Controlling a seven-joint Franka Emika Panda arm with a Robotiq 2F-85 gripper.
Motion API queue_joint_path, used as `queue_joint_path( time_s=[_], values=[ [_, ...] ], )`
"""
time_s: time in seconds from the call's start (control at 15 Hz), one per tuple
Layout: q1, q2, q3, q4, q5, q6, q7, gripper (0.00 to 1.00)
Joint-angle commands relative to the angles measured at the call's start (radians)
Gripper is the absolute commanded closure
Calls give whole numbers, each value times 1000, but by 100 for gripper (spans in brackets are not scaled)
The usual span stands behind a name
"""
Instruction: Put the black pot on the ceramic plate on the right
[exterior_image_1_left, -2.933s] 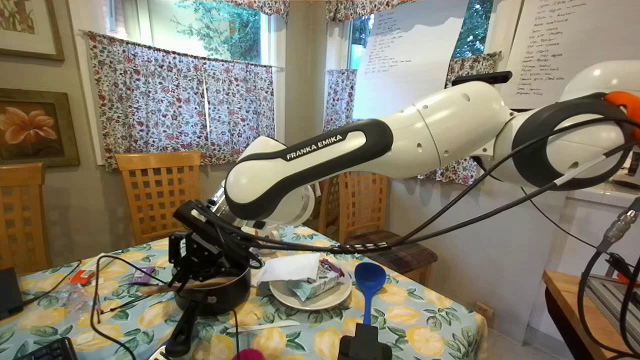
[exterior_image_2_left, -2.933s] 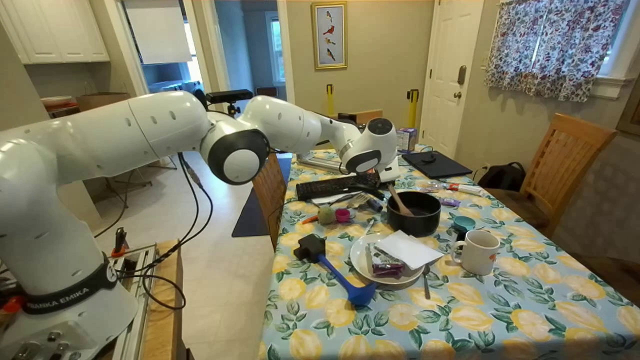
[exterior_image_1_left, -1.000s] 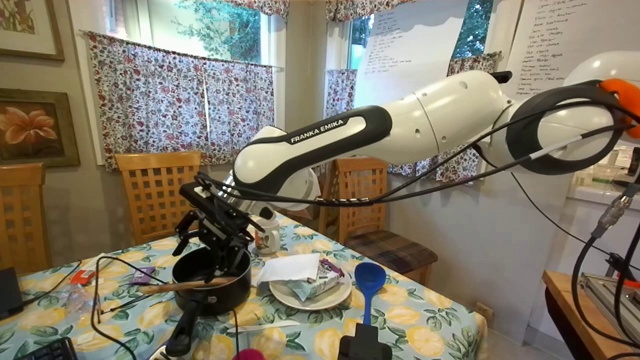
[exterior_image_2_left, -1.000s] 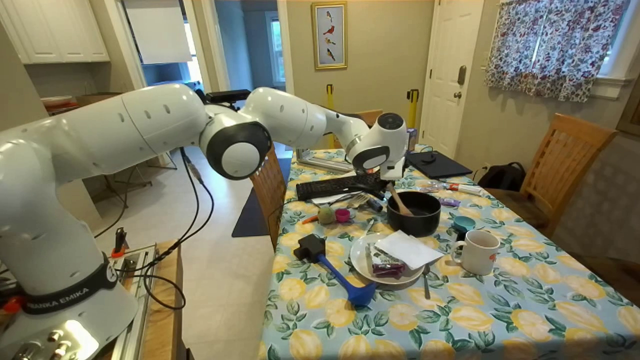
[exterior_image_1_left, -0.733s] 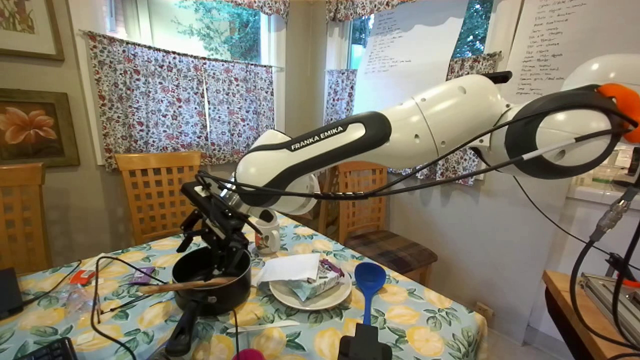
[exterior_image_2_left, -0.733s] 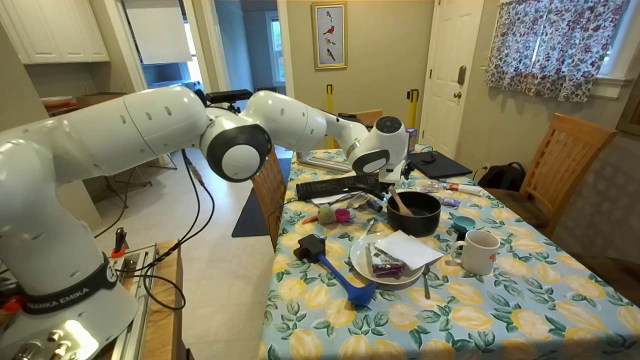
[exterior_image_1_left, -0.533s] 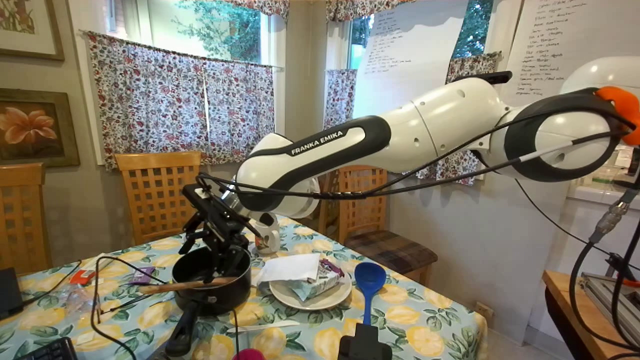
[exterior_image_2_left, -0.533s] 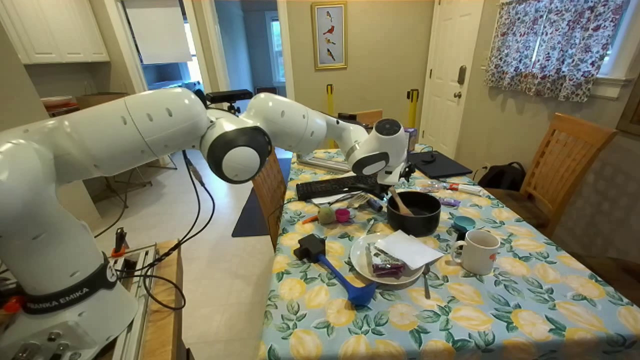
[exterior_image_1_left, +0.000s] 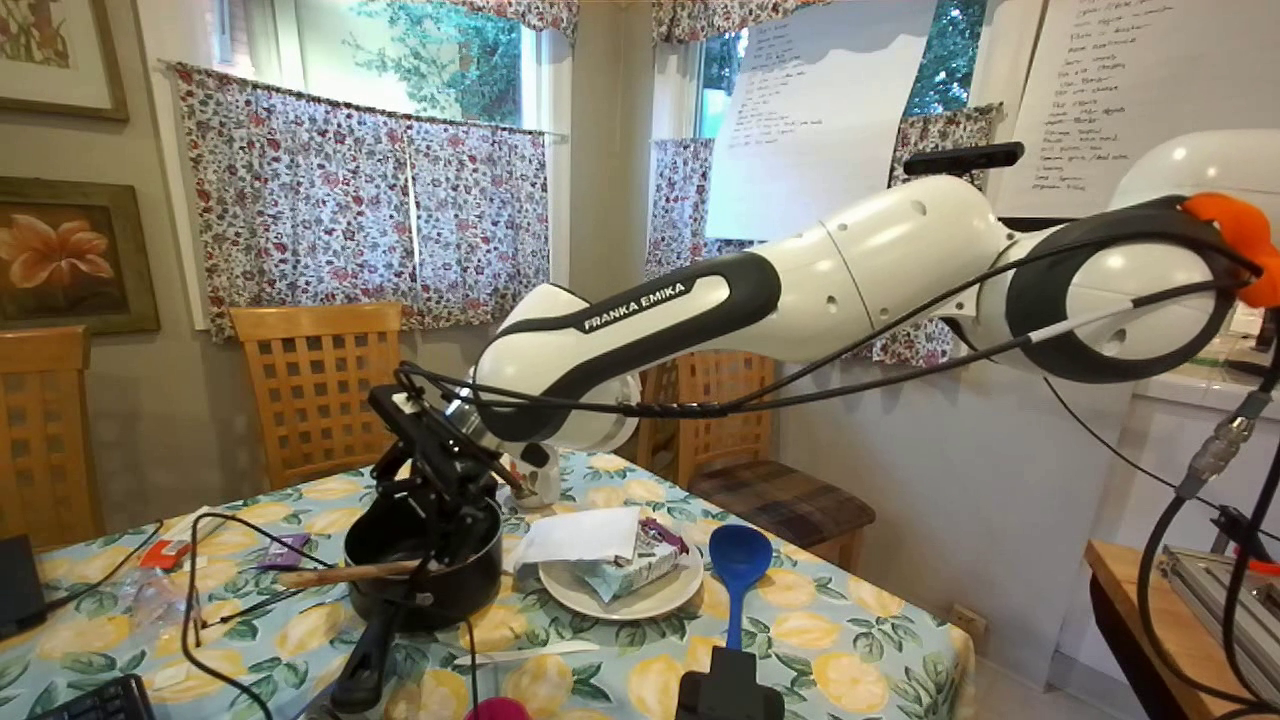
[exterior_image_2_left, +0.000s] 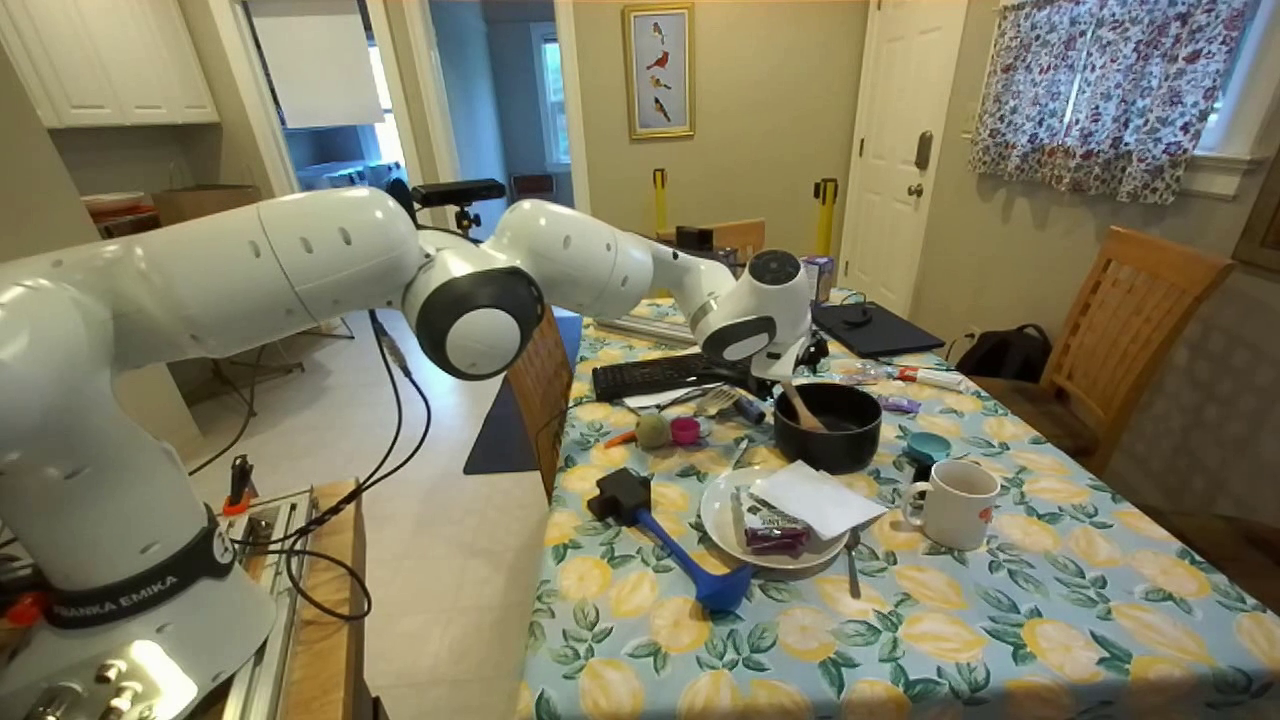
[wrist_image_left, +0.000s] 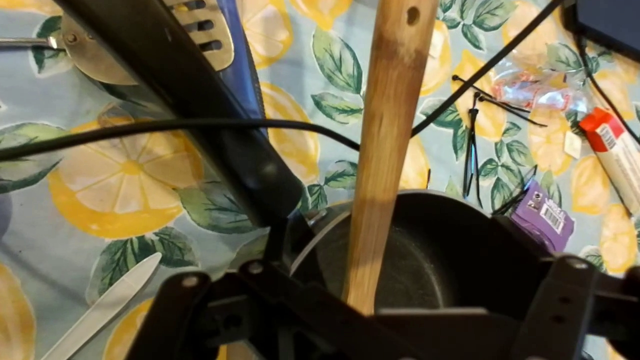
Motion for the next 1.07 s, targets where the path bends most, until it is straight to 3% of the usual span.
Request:
queue_joint_path(
  time_s=[0.0,0.47,0.6,0.67,0.73,1.0],
  values=[
    [2,77,29,99,12,39,-38,0],
    [14,139,75,188,10,66,-133,0],
    [7,83,81,97,27,96,-172,0],
    [5,83,86,95,30,95,-183,25],
    [4,83,88,95,31,94,-194,28],
    [5,83,90,91,39,120,-195,55]
  ],
)
